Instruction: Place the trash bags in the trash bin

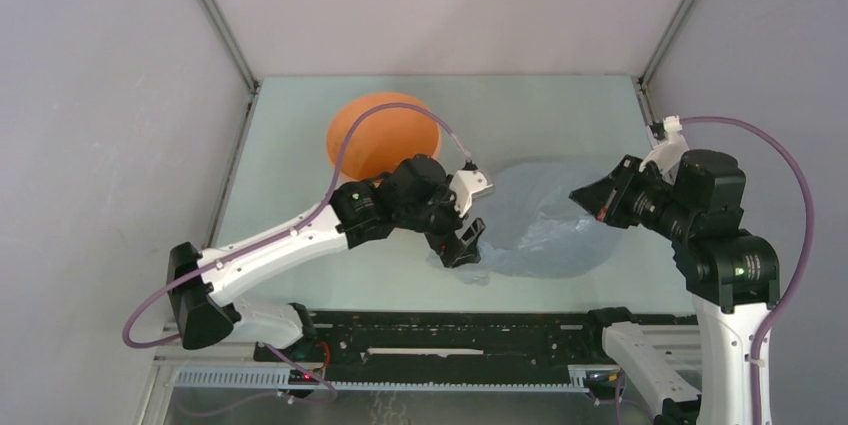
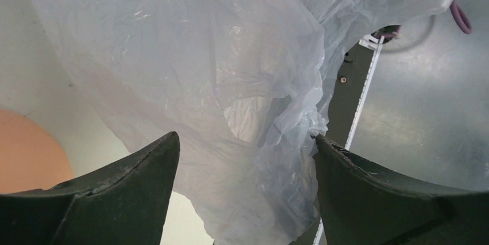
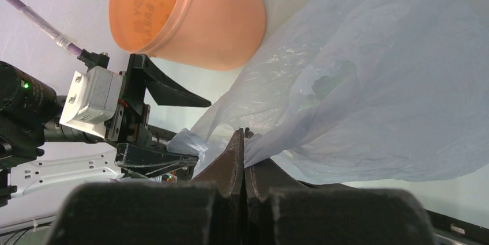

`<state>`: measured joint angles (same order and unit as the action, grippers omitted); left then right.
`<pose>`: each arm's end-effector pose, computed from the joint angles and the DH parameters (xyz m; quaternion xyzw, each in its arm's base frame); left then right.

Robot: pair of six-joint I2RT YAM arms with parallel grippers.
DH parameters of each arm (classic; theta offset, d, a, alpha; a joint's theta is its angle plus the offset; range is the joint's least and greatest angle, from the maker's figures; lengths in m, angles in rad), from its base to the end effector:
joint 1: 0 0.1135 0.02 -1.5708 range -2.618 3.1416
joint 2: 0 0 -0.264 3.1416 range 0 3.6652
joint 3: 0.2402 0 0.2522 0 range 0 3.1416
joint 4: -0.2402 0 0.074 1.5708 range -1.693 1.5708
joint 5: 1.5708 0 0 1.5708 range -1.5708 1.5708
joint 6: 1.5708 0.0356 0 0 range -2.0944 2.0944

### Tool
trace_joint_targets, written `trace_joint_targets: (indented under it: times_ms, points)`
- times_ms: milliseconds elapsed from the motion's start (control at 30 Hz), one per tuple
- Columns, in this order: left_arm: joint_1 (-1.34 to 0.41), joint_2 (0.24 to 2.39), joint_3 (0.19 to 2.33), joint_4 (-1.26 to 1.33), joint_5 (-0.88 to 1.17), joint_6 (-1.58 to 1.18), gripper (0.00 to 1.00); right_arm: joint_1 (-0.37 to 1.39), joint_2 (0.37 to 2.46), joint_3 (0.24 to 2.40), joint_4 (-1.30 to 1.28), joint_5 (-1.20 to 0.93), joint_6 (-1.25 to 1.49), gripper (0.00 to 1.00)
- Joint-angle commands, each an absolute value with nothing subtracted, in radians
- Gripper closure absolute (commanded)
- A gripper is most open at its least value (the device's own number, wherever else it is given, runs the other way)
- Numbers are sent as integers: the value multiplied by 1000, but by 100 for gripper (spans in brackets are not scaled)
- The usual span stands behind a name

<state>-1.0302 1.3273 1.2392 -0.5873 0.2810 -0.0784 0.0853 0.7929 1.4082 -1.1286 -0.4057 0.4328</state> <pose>0.1408 -0.2538 0.3403 0.4628 0.7656 -0.3329 0.2980 0.0916 0.0219 0.4396 0.0461 0.8506 0.2947 0.4331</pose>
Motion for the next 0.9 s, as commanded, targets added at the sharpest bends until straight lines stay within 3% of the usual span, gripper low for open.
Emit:
trace_joint_targets:
  times_ms: [0, 100, 200, 300, 600, 867]
  points:
    - [-1035, 1325, 1263, -550, 360, -69, 23, 81, 802, 1401, -1094, -426, 446, 100]
    - [-1035, 1329, 1271, -555, 315, -76, 56, 81, 804, 1401, -1085, -432, 453, 100]
    - [-1035, 1311, 1309, -563, 239, -88, 71, 81, 806, 1401, -1080, -433, 461, 100]
    - [-1035, 1283, 1374, -560, 142, -96, 97, 81, 805, 1401, -1074, -433, 463, 100]
    - [-1031, 1259, 1592, -518, -149, -106, 100, 81, 797, 1417, -1052, -435, 472, 100]
    - [-1029, 1299, 1858, -494, -336, -68, 100, 81, 887, 1506, -925, -586, 591, 100]
